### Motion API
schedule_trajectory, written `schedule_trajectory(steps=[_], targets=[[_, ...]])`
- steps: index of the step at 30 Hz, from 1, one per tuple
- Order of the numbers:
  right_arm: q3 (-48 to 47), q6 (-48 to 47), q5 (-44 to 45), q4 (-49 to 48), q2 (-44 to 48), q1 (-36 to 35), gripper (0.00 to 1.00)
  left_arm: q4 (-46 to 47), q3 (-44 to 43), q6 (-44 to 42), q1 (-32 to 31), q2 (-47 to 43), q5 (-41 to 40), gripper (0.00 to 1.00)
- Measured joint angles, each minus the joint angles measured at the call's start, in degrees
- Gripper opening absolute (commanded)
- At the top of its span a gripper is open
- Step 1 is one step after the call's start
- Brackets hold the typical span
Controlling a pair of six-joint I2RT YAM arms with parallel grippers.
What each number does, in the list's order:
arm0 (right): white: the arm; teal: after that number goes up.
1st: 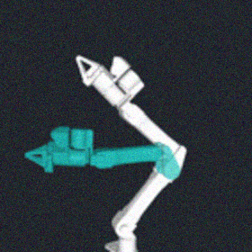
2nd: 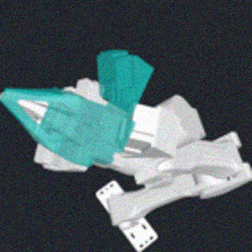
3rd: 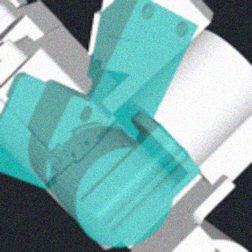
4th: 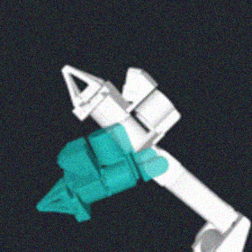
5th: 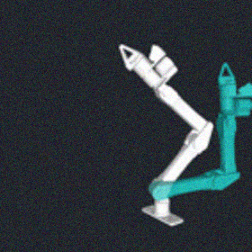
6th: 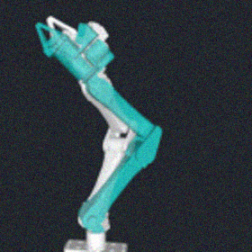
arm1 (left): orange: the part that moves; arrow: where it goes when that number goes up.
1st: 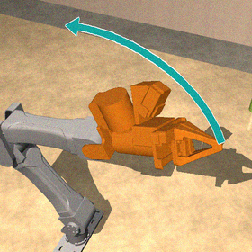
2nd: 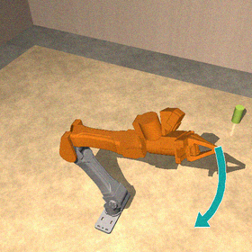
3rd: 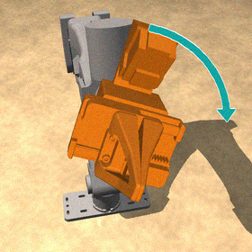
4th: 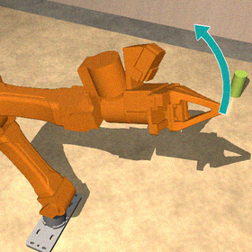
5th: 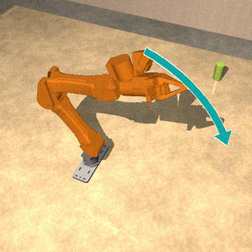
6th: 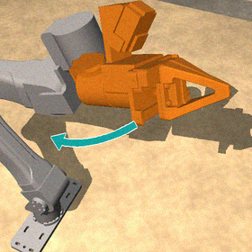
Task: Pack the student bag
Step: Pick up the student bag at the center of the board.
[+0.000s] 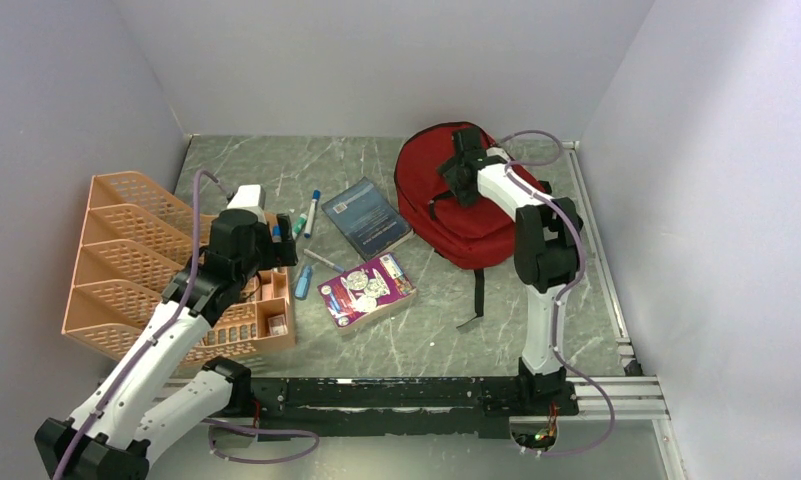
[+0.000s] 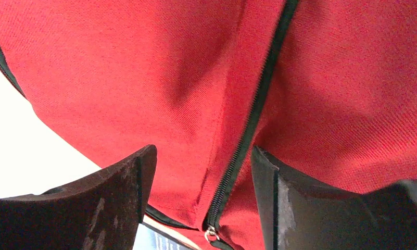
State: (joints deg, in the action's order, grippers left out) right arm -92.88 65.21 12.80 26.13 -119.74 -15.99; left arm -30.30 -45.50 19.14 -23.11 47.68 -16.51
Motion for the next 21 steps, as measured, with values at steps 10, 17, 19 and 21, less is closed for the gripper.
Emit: schedule_trajectory(steps=[10, 17, 19, 21], targets=[[-4.2, -2.8, -0.1, -3.0, -4.8, 0.7, 0.32, 0.0, -2.0, 0.8, 0.0, 1.7, 0.3, 0.98], [1.0, -7.3, -2.9, -9.1, -3.0, 1.8, 0.0, 3.7, -2.8, 3.6, 0.0, 4.4, 4.6, 0.98], [2.4, -9.2, -4.1, -10.5, -1.6, 2.1, 0.0, 5.6, -3.8, 4.4, 0.0, 7.4, 6.5, 0.98], [3.0, -11.7, -5.4, -11.4, 0.2, 2.2, 0.0, 8.0, -6.4, 5.1, 0.0, 12.2, 8.8, 0.98]])
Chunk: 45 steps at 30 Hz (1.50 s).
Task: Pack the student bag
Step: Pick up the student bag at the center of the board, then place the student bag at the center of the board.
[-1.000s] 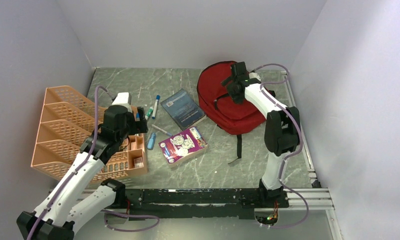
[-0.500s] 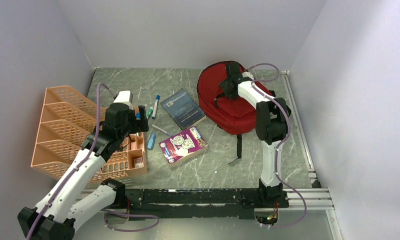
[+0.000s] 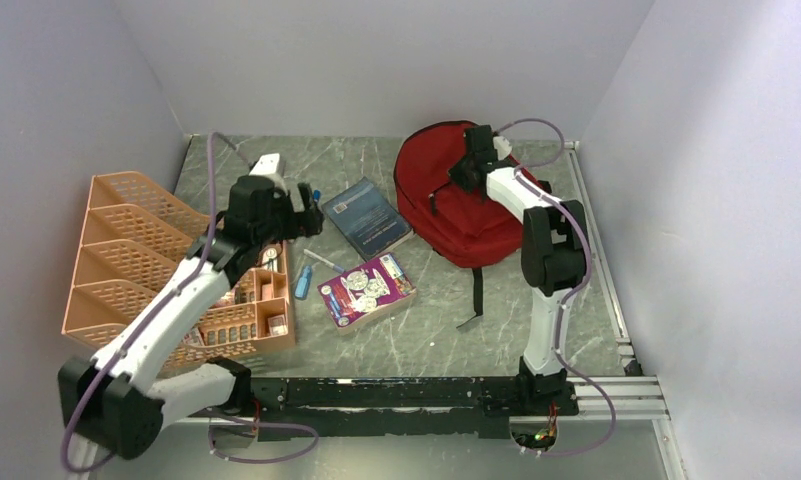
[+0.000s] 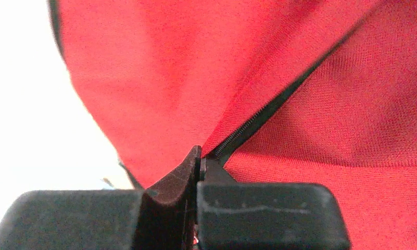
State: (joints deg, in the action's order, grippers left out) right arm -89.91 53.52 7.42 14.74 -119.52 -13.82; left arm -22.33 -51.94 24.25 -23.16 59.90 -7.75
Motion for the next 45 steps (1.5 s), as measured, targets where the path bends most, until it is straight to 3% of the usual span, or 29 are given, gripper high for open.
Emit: schedule_trajectory(steps=[9, 17, 23, 28, 37, 45], targets=[[8.0, -9.7, -5.1, -5.4, 15.5, 0.1, 0.0, 9.2, -20.9, 0.0, 0.0, 22.9, 8.0, 0.98], [11.9, -15.4, -8.3, -6.4, 27.2, 0.1, 0.0, 11.0, -30.6, -1.6, 0.9, 32.3, 13.6, 0.98], [14.4, -18.9, -11.1, -5.0, 36.2, -0.2, 0.0, 11.5, -29.4, -1.4, 5.0, 31.5, 17.8, 0.98], [15.6, -22.1, -14.1, -2.6, 42.4, -0.2, 0.0, 10.7, -23.9, -1.3, 8.3, 25.1, 18.7, 0.98], [12.4, -32.9, -22.9, 6.3, 40.1, -5.1, 0.0, 9.2, -17.6, -1.5, 9.0, 10.8, 18.0, 0.98], [11.2, -45.4, -22.3, 14.9, 40.8, -13.7, 0.0, 9.9, -13.6, -0.2, 9.0, 12.6, 20.1, 0.98]])
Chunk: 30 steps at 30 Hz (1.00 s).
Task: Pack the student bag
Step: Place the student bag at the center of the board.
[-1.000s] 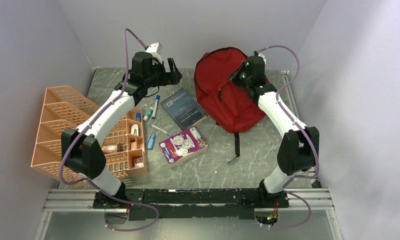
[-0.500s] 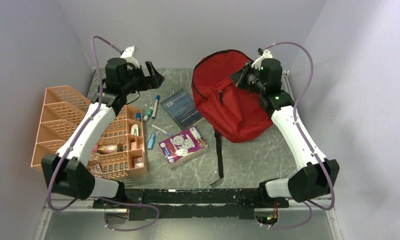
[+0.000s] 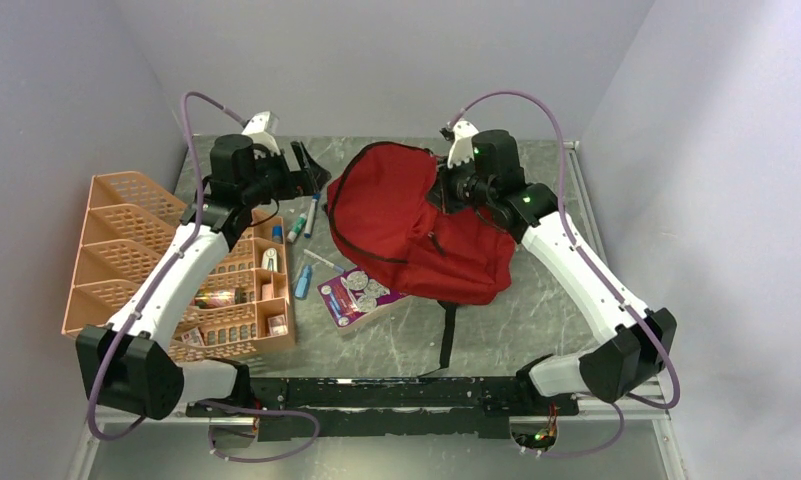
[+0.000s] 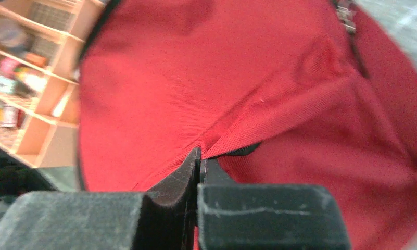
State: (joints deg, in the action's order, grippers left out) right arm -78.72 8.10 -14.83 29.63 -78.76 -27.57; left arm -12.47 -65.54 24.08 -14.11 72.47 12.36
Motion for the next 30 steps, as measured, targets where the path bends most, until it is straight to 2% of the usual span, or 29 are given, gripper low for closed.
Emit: schedule_trajectory(steps=[7, 14, 20, 23, 26, 30], targets=[[4.1, -5.0, 12.2, 4.3, 1.3, 0.2, 0.0, 3.6, 3.5, 2.2, 0.0, 4.4, 6.6, 0.98], [13.4, -6.3, 16.1, 3.7, 1.5, 0.2, 0.0, 7.1, 6.4, 4.3, -3.4, 12.0, 11.7, 0.98], [14.3, -5.9, 20.5, 3.2, 1.5, 0.2, 0.0, 8.6, 8.1, 5.6, -6.1, 13.9, 12.4, 0.98], [14.7, -4.6, 20.9, 2.7, 1.5, 0.2, 0.07, 9.1, 8.1, 5.9, -6.4, 15.5, 12.3, 0.98], [16.5, -2.2, 20.9, 1.4, 1.5, 0.2, 0.18, 9.5, 7.9, 6.6, -6.9, 17.6, 12.2, 0.98], [19.4, 1.3, 21.4, 0.9, 2.0, 0.2, 0.46, 8.5, 4.3, 6.5, -9.4, 22.0, 10.8, 0.94]])
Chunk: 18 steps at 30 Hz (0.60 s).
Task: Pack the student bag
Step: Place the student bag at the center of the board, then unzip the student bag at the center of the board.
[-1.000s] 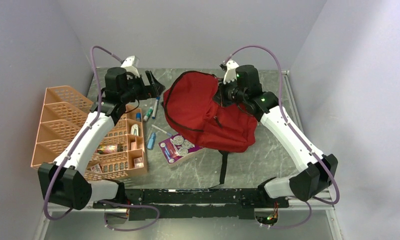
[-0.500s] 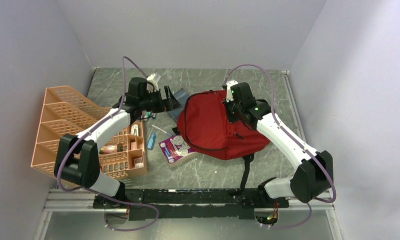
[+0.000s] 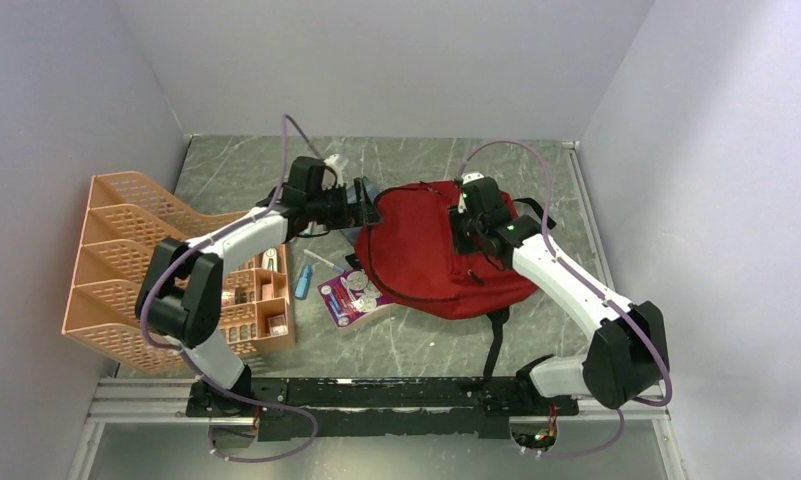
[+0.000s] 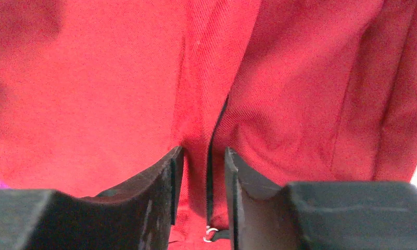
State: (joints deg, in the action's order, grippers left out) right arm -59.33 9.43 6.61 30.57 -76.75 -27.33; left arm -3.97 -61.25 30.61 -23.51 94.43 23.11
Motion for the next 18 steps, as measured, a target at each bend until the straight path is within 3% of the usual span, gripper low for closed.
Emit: schedule_trajectory(steps=[4, 9, 11, 15, 16, 18], targets=[[2.9, 3.0, 0.6, 0.2, 1.2, 0.0, 0.52, -1.2, -4.6, -0.6, -2.8, 3.1, -2.4, 0.85], [5.5, 5.4, 1.2, 1.0, 1.8, 0.0, 0.52, -2.2, -5.2, -1.4, -3.9, 4.5, -4.6, 0.63], [5.5, 6.3, 1.6, 1.1, 1.8, 0.1, 0.52, -2.9, -5.2, -2.2, -4.2, 5.0, -5.5, 0.49], [4.8, 8.3, 2.8, 1.1, 2.9, 0.1, 0.56, -4.3, -5.2, -3.7, -6.2, 5.6, -7.3, 0.11], [4.4, 9.0, 3.4, 1.0, 3.4, 0.1, 0.57, -4.6, -5.2, -4.4, -7.3, 5.5, -8.0, 0.06], [3.2, 11.1, 4.9, 0.7, 4.6, 0.2, 0.57, -5.2, -5.2, -5.6, -10.5, 5.4, -9.4, 0.05]])
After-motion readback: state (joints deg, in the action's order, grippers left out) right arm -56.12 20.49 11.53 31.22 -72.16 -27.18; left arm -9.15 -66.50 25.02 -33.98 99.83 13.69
